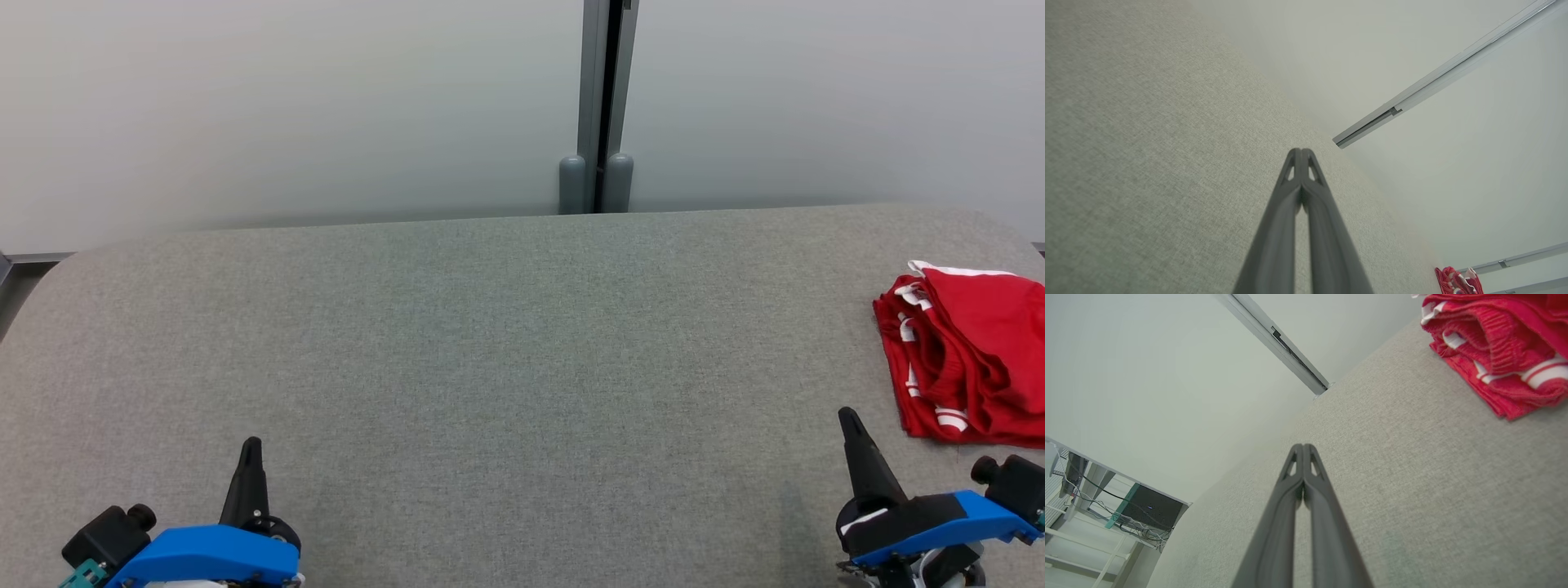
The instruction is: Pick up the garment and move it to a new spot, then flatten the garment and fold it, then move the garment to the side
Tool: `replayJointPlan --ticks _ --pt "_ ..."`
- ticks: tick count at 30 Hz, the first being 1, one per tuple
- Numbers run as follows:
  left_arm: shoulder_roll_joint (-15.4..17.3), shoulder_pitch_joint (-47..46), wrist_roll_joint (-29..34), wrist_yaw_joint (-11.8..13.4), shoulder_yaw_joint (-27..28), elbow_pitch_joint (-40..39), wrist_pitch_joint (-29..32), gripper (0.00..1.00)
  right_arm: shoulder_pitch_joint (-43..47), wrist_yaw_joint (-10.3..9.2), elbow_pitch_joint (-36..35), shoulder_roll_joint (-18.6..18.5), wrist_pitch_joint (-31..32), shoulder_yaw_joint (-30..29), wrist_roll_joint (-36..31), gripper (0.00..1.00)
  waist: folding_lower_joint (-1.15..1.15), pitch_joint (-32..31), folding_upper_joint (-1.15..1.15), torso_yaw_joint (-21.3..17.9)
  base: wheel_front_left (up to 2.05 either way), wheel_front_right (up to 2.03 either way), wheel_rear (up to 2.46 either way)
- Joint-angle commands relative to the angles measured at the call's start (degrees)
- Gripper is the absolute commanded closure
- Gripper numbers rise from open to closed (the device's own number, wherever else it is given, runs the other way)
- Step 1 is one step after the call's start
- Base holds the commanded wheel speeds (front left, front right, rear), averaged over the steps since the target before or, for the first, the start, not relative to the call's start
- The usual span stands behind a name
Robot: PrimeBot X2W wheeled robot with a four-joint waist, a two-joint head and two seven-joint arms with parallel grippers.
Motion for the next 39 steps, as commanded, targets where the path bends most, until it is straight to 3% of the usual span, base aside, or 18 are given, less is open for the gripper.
replayJointPlan --ticks 1,39 --pt "0.21 -1.81 -1.55 -0.39 0.95 -1.06 0.4 1.0 -1.48 0.02 -0.91 0.05 0.33 -0.26 2.1 1.0 0.0 0.0 0.0 0.01 0.0 0.0 0.0" --pt "-2.35 -3.67 -20.8 -2.44 6.39 -2.59 6.59 1.0 -2.37 0.03 -1.61 0.37 3.69 -1.53 26.31 1.0 0.0 0.03 0.0 0.19 0.0 0.0 0.0"
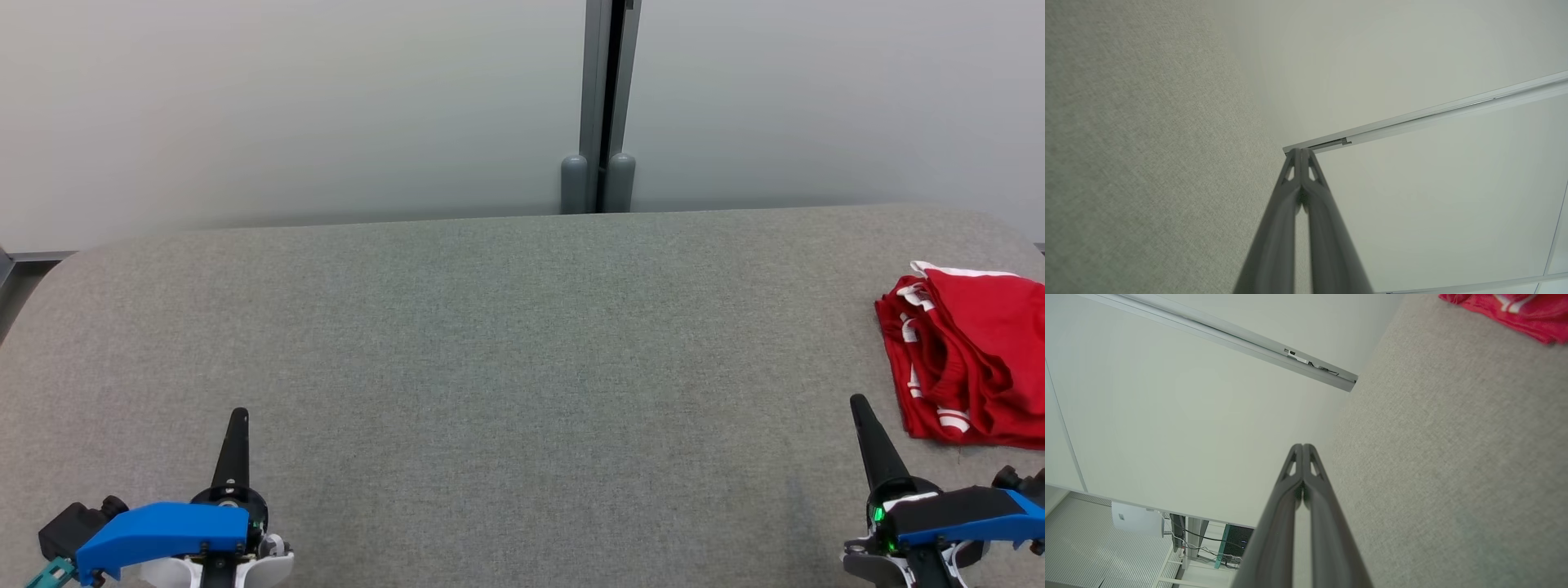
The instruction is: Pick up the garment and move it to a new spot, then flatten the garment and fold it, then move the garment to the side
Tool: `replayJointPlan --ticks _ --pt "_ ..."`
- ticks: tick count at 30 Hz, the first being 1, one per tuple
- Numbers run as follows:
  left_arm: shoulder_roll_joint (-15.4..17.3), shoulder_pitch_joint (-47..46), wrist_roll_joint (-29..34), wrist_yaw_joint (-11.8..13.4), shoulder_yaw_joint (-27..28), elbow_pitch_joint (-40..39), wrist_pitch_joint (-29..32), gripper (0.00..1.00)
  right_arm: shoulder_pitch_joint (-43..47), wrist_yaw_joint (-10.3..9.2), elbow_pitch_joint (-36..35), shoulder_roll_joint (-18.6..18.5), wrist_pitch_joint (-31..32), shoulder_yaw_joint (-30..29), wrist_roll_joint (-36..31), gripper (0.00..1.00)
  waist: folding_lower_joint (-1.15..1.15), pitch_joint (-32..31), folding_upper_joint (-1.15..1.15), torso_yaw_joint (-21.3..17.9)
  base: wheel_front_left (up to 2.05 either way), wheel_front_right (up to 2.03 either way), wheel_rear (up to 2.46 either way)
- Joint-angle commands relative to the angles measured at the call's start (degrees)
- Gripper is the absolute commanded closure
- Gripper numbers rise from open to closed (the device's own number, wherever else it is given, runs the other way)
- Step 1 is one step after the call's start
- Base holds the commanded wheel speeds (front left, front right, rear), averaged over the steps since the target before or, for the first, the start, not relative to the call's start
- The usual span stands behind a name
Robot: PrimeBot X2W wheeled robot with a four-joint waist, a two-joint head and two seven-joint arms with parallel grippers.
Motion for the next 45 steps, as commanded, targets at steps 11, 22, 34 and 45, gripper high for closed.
replayJointPlan --ticks 11,22,34,45 --pt "-0.62 -1.67 -5.32 -0.8 1.89 -0.99 1.71 1.0 -1.58 0.03 -0.79 0.15 1.06 -0.49 6.82 1.0 0.0 0.01 0.0 0.06 0.0 0.0 0.0" --pt "-1.05 -2.05 -9.05 -1.21 2.89 -1.27 2.94 1.0 -1.65 0.04 -0.87 0.22 1.75 -0.73 11.53 1.0 0.0 0.01 0.0 0.1 0.0 0.0 0.0" --pt "-1.68 -2.54 -13.54 -1.66 4.22 -1.61 4.36 1.0 -1.79 0.04 -1.0 0.29 2.49 -1.05 17.07 1.0 0.0 0.02 0.0 0.17 0.0 0.0 0.0" --pt "-2.14 -2.67 -16.63 -2.12 4.92 -1.87 5.31 1.0 -1.93 0.04 -1.07 0.35 3.0 -1.24 20.99 1.0 0.0 0.03 0.0 0.21 0.0 0.0 0.0"
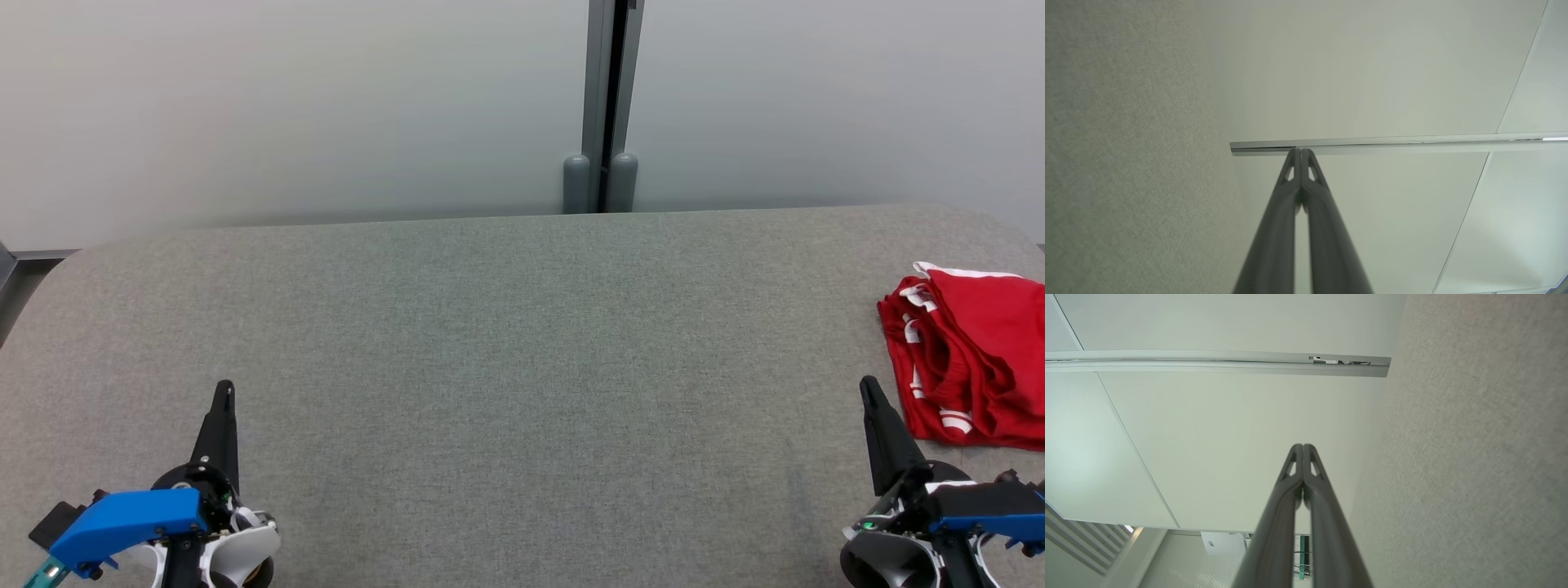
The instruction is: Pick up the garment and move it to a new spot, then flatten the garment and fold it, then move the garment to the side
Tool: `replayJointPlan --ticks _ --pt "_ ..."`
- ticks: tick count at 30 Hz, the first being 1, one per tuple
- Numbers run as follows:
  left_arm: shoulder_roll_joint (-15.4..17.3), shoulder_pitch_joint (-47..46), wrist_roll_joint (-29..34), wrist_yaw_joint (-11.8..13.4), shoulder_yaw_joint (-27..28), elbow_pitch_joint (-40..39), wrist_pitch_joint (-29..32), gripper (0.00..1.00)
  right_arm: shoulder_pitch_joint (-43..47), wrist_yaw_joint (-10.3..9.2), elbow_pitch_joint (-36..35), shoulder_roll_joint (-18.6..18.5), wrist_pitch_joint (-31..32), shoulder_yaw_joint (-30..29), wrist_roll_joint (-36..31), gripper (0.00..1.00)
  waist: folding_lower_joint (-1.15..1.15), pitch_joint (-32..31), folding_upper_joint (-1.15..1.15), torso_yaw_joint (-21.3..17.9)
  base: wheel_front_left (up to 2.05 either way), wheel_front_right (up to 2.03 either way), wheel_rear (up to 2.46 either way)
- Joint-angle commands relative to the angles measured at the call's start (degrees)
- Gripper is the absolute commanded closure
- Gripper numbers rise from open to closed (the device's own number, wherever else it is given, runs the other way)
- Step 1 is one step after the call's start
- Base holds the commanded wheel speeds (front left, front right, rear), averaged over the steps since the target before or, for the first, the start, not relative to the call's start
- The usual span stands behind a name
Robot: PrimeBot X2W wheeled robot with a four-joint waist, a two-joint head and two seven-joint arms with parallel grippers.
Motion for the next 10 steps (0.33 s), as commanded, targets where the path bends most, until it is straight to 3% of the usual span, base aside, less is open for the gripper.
replayJointPlan --ticks 1,10 --pt "-0.21 -0.75 -0.92 -0.63 0.25 -0.39 0.31 1.0 -0.82 0.04 -0.21 0.13 0.22 -0.22 1.12 1.0 0.0 0.0 0.0 0.01 0.0 0.0 0.0" --pt "-0.25 -0.71 -1.13 -0.54 0.35 -0.37 0.45 1.0 -0.83 0.04 -0.21 0.13 0.29 -0.22 1.38 1.0 0.0 0.0 0.0 0.01 0.0 0.0 0.0"
